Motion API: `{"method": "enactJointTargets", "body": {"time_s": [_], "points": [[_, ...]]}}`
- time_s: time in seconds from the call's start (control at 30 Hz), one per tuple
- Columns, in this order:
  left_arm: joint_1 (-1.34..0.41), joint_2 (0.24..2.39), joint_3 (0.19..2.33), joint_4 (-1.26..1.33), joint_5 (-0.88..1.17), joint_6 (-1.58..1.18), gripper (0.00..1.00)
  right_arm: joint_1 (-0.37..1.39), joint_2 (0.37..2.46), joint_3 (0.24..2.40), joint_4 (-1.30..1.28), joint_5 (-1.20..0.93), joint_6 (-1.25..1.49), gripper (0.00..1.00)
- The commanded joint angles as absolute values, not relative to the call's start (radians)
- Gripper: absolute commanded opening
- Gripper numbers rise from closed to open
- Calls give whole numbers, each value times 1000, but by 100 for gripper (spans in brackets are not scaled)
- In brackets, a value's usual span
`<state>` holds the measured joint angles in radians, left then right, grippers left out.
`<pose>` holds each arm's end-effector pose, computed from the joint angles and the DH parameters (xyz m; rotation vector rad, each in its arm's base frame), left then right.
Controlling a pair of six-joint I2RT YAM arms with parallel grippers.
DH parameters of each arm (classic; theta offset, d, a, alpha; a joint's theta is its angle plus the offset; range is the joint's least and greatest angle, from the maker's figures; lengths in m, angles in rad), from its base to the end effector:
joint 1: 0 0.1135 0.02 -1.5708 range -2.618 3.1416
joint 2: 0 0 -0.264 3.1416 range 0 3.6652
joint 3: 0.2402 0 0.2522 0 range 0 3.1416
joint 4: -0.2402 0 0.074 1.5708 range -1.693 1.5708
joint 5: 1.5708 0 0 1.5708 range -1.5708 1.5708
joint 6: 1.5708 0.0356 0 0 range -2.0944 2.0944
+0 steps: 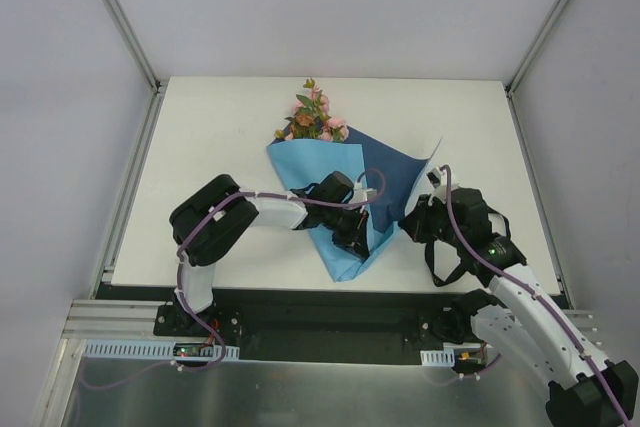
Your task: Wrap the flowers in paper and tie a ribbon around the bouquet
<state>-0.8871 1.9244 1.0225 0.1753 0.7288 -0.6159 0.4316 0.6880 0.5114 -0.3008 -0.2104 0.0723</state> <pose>0.2252 -0.3139 0.1394 0.7878 2.5000 -1.5122 0.1462 0.0755 0.2472 -0.5017 2.0169 0.5268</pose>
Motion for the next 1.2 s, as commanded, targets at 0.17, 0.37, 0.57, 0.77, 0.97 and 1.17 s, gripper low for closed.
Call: {"method": "enactJointTargets", "body": {"time_s": [0.17, 0.37, 0.57, 0.77, 0.97, 1.17], "points": [[-934, 1936, 1048, 201, 764, -617, 4, 436, 726, 523, -244, -261, 81, 0], [-934, 1968, 1026, 232, 746, -617, 4, 468, 750, 560, -224, -272, 92, 0], [-936, 1867, 1029, 150, 755, -597, 18, 468, 724, 534, -267, -241, 72, 1], [-934, 1744, 948, 118, 808, -624, 20, 466, 690, 500, -291, -219, 55, 0], [-933, 1594, 896, 75, 778, -614, 6, 466, 701, 505, -295, -224, 37, 1], [-881, 1519, 928, 5, 782, -522, 2, 466, 696, 522, -308, -225, 28, 0]]}}
